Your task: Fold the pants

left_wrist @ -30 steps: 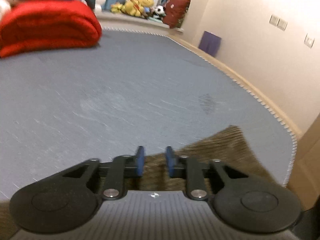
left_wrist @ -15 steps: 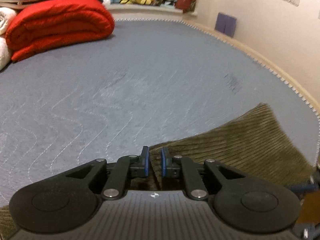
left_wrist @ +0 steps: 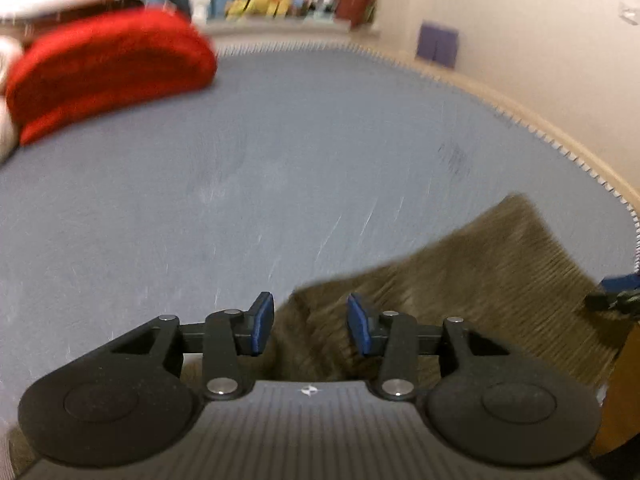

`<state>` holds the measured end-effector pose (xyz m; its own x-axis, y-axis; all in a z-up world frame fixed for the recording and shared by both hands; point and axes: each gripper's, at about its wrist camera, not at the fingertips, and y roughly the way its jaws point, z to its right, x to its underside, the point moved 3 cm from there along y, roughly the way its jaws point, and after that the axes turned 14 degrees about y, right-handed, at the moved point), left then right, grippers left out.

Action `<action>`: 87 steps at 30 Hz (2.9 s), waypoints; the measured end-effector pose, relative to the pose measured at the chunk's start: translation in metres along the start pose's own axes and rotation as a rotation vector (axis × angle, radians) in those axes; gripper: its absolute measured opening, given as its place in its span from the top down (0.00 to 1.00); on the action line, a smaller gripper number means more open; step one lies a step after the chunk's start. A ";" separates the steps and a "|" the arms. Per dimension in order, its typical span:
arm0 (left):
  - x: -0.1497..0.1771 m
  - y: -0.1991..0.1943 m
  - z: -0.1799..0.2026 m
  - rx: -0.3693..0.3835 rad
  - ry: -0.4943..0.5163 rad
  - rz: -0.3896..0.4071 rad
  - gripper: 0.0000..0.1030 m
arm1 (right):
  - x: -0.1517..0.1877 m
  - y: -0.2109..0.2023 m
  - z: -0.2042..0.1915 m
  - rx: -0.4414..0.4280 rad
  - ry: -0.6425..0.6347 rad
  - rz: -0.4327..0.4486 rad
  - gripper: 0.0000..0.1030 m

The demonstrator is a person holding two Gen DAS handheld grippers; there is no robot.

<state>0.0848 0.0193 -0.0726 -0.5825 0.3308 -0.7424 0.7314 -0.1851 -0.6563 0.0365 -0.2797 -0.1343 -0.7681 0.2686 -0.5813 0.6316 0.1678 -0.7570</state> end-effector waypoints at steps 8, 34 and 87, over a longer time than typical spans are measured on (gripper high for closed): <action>-0.006 -0.015 0.037 0.138 0.102 0.130 0.57 | 0.010 0.023 0.012 0.020 0.024 -0.108 0.14; 0.014 0.020 0.064 0.156 0.189 -0.068 0.47 | 0.008 0.013 0.013 -0.037 0.101 -0.132 0.46; 0.138 -0.125 -0.204 0.000 -0.548 -0.091 0.67 | 0.083 -0.141 -0.283 -0.987 -0.714 -0.152 0.66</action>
<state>-0.0145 0.2772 -0.0659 -0.7424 -0.1848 -0.6440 0.6697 -0.1784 -0.7209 -0.0861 -0.0129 0.0083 -0.5304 -0.3441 -0.7747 0.1015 0.8815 -0.4611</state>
